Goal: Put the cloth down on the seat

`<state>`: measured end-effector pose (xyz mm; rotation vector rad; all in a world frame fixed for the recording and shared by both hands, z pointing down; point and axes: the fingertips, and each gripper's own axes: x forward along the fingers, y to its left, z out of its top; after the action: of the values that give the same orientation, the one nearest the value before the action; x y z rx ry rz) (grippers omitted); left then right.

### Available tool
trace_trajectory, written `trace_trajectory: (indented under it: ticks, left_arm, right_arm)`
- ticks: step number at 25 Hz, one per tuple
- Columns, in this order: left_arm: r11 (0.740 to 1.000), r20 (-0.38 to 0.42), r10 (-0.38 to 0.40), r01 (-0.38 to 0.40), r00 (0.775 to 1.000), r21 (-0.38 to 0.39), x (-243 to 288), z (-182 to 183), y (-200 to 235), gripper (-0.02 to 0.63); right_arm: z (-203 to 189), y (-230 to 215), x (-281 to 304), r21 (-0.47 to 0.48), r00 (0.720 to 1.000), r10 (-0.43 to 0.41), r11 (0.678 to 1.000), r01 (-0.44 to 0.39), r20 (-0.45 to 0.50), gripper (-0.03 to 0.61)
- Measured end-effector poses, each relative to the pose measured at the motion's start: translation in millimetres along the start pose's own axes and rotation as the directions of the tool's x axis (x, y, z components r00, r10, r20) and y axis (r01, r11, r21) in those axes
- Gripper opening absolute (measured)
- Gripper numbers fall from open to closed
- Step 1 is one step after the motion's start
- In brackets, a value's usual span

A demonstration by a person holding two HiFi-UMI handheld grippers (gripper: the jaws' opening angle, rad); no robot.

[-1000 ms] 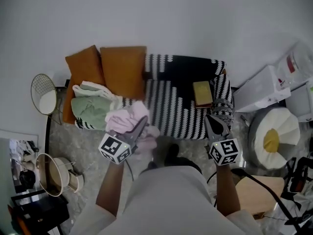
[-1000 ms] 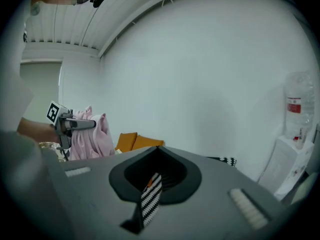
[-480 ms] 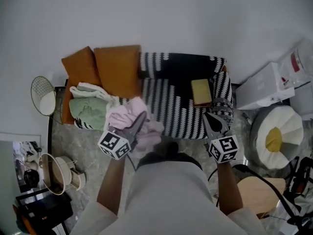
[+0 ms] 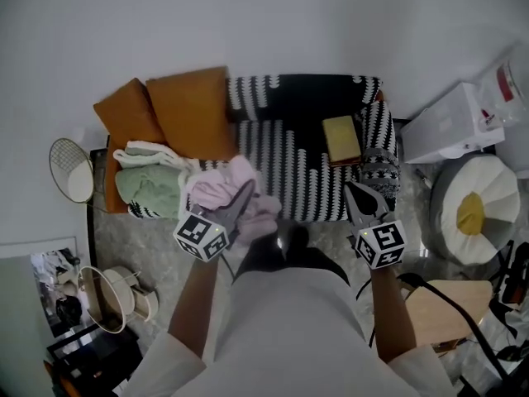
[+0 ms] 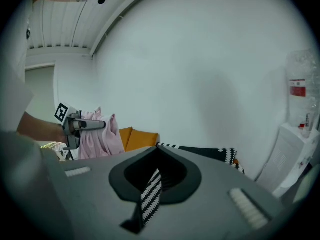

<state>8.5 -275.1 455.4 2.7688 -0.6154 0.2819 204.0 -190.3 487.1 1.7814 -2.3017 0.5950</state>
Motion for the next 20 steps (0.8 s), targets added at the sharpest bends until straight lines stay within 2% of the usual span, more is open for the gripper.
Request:
trace_trajectory:
  ticks: [10,13,20]
  left_arm:
    - [0.996,-0.080,-0.088,0.087,0.993,-0.022,50,-18,52,0.074]
    - [0.993,-0.105,-0.115,0.113,0.988,-0.030,69,-26,71,0.074]
    - [0.984,-0.159,-0.179,0.173,0.971,-0.050,115,-50,111,0.074]
  right_arm:
    - [-4,-12,44,0.074,0.995,-0.100,0.992,0.099,0.001,0.003]
    - [-9,-18,63,0.082,0.992,-0.124,0.989,0.126,-0.022,0.003]
    - [-23,-35,99,0.171,0.984,-0.177,0.969,0.180,-0.033,0.003]
